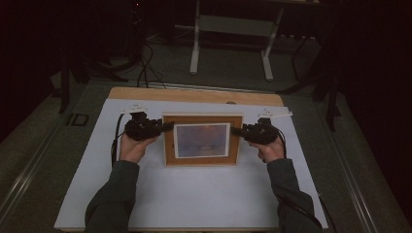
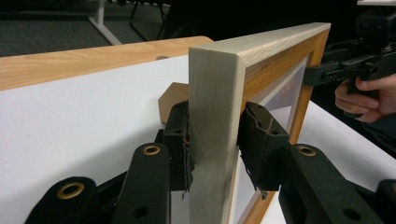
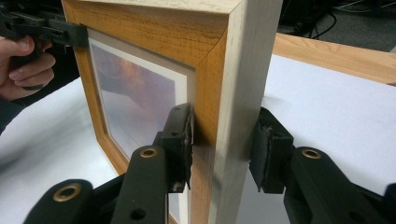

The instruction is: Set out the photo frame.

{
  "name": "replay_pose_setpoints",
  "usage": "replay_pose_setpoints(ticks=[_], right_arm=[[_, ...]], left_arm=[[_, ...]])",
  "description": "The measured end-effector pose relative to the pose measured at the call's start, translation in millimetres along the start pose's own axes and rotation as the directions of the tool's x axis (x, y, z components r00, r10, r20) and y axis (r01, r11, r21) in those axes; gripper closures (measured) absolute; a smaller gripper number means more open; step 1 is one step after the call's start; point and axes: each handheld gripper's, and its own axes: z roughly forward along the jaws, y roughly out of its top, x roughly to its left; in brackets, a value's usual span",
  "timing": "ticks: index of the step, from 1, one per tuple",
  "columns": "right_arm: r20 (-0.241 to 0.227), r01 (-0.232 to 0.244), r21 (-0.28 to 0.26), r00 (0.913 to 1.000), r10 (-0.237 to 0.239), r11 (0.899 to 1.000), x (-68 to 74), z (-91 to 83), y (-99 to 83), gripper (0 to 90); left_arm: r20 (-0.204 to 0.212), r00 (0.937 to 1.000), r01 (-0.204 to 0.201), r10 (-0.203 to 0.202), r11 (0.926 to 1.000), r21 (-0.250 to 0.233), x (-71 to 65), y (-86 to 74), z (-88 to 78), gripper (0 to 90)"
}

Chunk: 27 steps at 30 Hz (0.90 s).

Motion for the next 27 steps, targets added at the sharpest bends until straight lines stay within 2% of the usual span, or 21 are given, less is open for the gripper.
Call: replay_pose_setpoints(ticks=[13,27], right_arm=[[-0.001,0.005,0.002,1.0000,-0.005,1.000,0.2,-0.2,0.1,62.7],[0.001,0.003,0.004,1.0000,-0.003,1.000,0.3,0.2,0.4,62.2]], left_arm=[[-0.004,0.9999,0.010,-0.010,0.9999,0.004,-1.9,-0.2,-1.2,65.0],[-0.001,0.9991,0.041,-0.041,0.9991,0.009,-2.0,-0.4,-1.7,63.8]])
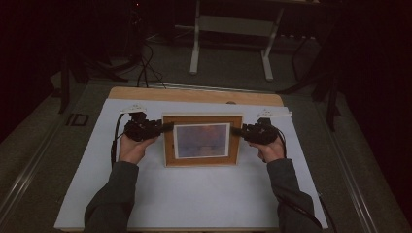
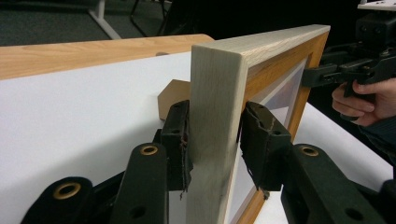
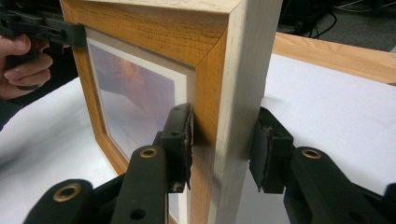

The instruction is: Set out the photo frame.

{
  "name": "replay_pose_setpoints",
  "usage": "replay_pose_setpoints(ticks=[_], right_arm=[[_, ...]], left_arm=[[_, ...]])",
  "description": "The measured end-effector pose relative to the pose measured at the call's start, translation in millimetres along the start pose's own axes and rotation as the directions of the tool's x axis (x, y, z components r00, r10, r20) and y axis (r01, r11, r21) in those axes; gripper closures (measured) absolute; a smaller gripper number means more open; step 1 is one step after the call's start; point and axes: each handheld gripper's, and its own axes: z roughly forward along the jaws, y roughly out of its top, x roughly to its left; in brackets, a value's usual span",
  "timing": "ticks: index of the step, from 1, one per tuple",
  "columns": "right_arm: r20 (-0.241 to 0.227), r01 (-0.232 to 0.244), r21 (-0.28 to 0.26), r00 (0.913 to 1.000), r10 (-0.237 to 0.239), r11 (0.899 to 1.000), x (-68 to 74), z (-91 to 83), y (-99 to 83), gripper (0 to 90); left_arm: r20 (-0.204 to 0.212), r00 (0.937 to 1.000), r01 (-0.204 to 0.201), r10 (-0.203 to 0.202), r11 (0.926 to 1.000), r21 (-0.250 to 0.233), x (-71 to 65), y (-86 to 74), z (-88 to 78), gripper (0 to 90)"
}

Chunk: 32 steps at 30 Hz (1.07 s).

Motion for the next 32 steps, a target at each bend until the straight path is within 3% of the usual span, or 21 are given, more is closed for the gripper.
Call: replay_pose_setpoints(ticks=[12,21,28,32], right_arm=[[0.040,0.019,0.029,0.9990,-0.020,0.999,3.1,0.5,-2.4,55.7],[0.058,0.028,0.046,0.9979,-0.031,0.999,3.4,-6.2,-0.3,53.1],[0.070,0.032,0.068,0.9969,-0.037,0.997,5.0,-15.2,-1.5,51.9],[0.082,0.035,0.089,0.9957,-0.043,0.995,6.3,-21.3,-5.7,50.5]], left_arm=[[-0.024,0.9997,-0.008,0.008,0.9997,0.021,-2.9,-2.2,-0.7,55.1],[-0.061,0.9980,-0.016,0.017,0.9998,0.007,-4.2,-1.1,-15.1,51.9],[-0.116,0.9925,-0.039,0.039,0.9992,0.001,-11.3,-3.4,-31.1,51.9],[-0.166,0.9844,-0.056,0.059,0.9982,0.019,-17.7,-7.6,-43.3,50.4]])
